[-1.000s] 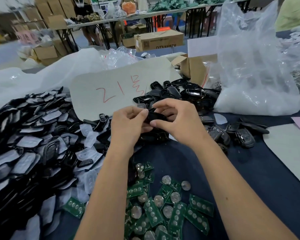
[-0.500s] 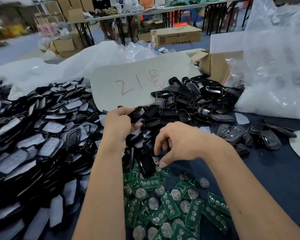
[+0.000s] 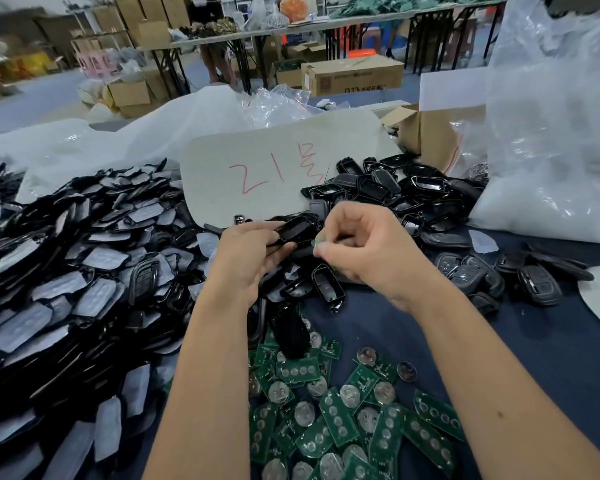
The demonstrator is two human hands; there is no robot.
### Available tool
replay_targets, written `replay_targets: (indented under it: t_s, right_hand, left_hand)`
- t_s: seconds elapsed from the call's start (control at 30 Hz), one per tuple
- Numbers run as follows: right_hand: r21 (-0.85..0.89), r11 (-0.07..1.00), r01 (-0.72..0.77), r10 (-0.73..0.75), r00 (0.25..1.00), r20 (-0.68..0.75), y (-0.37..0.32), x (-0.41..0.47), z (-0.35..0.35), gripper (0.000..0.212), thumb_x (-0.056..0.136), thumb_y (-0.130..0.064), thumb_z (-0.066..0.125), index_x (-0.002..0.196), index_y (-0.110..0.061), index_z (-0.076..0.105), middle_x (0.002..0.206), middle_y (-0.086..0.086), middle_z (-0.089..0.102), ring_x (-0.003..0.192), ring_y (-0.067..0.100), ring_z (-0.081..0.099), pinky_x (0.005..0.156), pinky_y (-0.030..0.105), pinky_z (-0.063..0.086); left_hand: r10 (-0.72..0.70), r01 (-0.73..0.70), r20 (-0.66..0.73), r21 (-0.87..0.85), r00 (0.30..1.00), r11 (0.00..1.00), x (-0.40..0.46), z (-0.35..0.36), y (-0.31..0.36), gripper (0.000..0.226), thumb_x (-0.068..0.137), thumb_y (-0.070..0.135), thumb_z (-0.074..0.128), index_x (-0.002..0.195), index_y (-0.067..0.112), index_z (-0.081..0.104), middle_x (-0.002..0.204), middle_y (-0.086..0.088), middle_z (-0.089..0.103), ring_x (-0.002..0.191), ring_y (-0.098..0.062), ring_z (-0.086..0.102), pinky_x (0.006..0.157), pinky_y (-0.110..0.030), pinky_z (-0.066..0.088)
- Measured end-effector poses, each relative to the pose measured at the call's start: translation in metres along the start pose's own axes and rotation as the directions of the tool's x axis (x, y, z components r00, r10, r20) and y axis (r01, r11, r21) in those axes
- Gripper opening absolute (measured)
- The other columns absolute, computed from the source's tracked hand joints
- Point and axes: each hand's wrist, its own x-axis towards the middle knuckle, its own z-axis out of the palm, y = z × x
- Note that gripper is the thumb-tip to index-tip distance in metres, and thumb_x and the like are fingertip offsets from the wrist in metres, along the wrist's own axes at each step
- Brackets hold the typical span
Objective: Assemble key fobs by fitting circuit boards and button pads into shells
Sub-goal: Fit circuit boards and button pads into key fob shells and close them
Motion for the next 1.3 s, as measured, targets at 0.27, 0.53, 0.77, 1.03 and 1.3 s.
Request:
replay_targets:
  t_s: [0.27,0.53,0.77,1.03,1.3]
  right_hand:
    - [0.496,0.868,-0.027,0.104,0.986,-0.128,0.005,0.006,-0.009,0.037,0.098,0.009,0.057,0.133,-0.001,0.06,0.116,0.023,0.075,0.049,0.004,0.039,0.046,0.012,0.035]
    - [0.677,0.734,0.05,0.047,0.991,-0.124,0.006,0.005,-0.011,0.029,0.085,0.004,0.065,0.114,0.005,0.069,0.11,0.02,0.076,0.101,0.021,0.075,0.086,0.02,0.058]
    - [0.277,0.961,0.006,0.062,0.97,-0.235,0.012,0.008,0.0,0.012,0.105,-0.007,0.059,0.106,-0.013,0.07,0.073,0.004,0.064,0.052,0.013,0.049,0.041,0.023,0.042]
    - [-0.381,0.92,-0.094,-0.04,0.943,-0.331,0.03,0.012,0.006,0.021,0.103,-0.017,0.06,0.108,-0.029,0.077,0.067,-0.01,0.061,0.052,0.004,0.047,0.054,0.019,0.038]
    - [-0.252,0.964,-0.083,-0.035,0.901,-0.433,0.028,0.012,0.01,0.007,0.098,-0.016,0.07,0.095,-0.016,0.063,0.066,0.003,0.072,0.045,0.004,0.056,0.056,0.029,0.043]
  left_hand:
    - [-0.003,-0.001,0.088,0.043,0.996,0.999,-0.004,0.013,-0.003,0.023,0.096,-0.014,0.054,0.097,-0.001,0.073,0.093,-0.018,0.073,0.066,-0.021,0.076,0.073,-0.027,0.064]
    - [0.002,-0.011,0.151,0.061,0.989,0.998,-0.005,0.013,-0.005,0.023,0.095,-0.012,0.056,0.098,0.0,0.076,0.105,-0.024,0.074,0.08,-0.029,0.077,0.07,-0.023,0.061]
    - [0.026,-0.04,0.15,0.088,0.988,0.995,-0.006,0.012,-0.006,0.021,0.092,-0.013,0.063,0.09,0.004,0.076,0.094,-0.017,0.074,0.076,-0.021,0.075,0.069,-0.021,0.06]
    - [0.065,-0.094,0.148,0.197,0.987,0.976,-0.008,0.012,-0.008,0.017,0.09,-0.009,0.068,0.086,0.004,0.077,0.087,-0.014,0.074,0.069,-0.018,0.075,0.066,-0.02,0.059]
    - [0.063,-0.09,0.168,0.159,0.984,0.983,-0.006,0.014,-0.009,0.014,0.09,-0.007,0.069,0.086,0.002,0.079,0.07,-0.002,0.076,0.067,-0.016,0.075,0.067,-0.021,0.06]
